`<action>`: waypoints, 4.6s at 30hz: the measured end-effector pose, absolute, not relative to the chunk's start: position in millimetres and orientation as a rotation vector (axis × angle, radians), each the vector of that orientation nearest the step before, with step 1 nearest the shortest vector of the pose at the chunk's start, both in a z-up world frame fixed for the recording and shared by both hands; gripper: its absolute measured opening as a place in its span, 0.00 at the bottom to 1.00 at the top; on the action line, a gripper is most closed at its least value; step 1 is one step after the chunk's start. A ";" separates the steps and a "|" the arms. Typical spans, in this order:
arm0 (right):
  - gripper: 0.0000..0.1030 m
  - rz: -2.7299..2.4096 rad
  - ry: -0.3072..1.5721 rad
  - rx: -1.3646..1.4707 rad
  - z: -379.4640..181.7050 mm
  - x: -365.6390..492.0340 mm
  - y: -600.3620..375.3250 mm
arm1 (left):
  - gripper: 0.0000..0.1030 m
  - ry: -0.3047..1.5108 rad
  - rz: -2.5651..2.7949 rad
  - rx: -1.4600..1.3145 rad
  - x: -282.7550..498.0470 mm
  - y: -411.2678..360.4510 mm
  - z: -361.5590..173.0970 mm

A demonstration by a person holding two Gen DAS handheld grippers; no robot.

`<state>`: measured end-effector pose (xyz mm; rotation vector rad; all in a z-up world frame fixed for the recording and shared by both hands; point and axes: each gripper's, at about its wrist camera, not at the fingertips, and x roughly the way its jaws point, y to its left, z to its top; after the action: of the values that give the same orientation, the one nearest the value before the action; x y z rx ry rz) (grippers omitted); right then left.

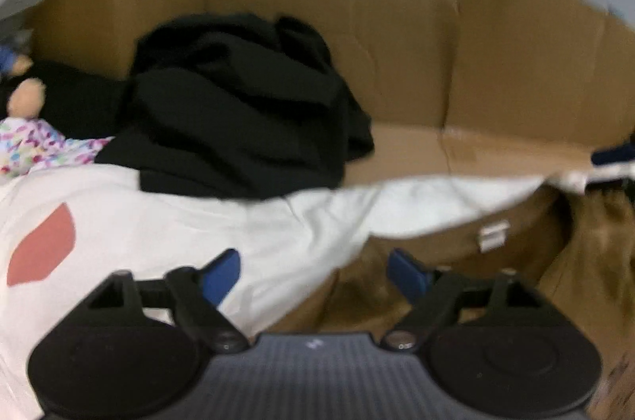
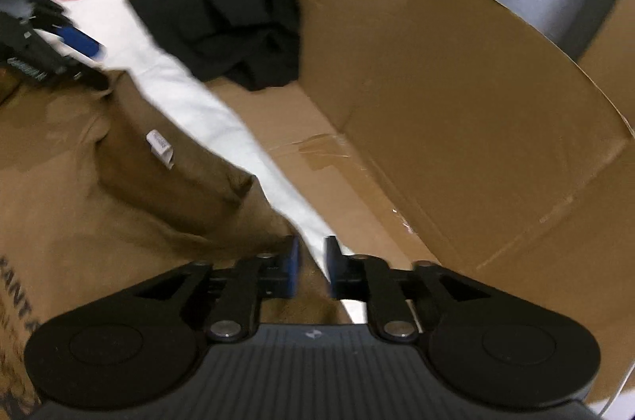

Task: Fold clothes

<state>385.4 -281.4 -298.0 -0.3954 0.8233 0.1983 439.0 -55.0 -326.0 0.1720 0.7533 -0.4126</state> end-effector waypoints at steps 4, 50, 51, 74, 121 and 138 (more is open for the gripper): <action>0.48 0.186 0.808 -0.395 -295.4 380.3 -286.2 | 0.80 0.806 -0.414 0.102 438.2 -42.1 -323.9; 0.50 0.099 1.057 -0.137 -239.1 183.5 -393.9 | 0.82 1.037 -0.297 -0.109 302.3 96.0 -257.5; 0.50 0.099 1.063 -0.131 -241.7 184.0 -394.2 | 0.82 1.041 -0.281 -0.111 302.2 103.3 -261.1; 0.18 0.273 1.150 -0.335 -328.5 221.5 -339.4 | 0.82 1.098 -0.272 -0.111 312.0 134.8 -318.8; 0.11 -0.285 1.027 -0.157 -228.0 238.0 -473.9 | 0.82 1.077 -0.286 0.015 315.1 113.9 -308.3; 0.41 -0.135 1.028 -0.183 -231.4 242.6 -453.2 | 0.82 1.078 -0.267 0.010 317.0 120.8 -311.6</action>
<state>242.6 -453.2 -231.4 -0.1833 1.0278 -0.1348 317.0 120.8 -311.6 0.0096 1.0781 -0.2670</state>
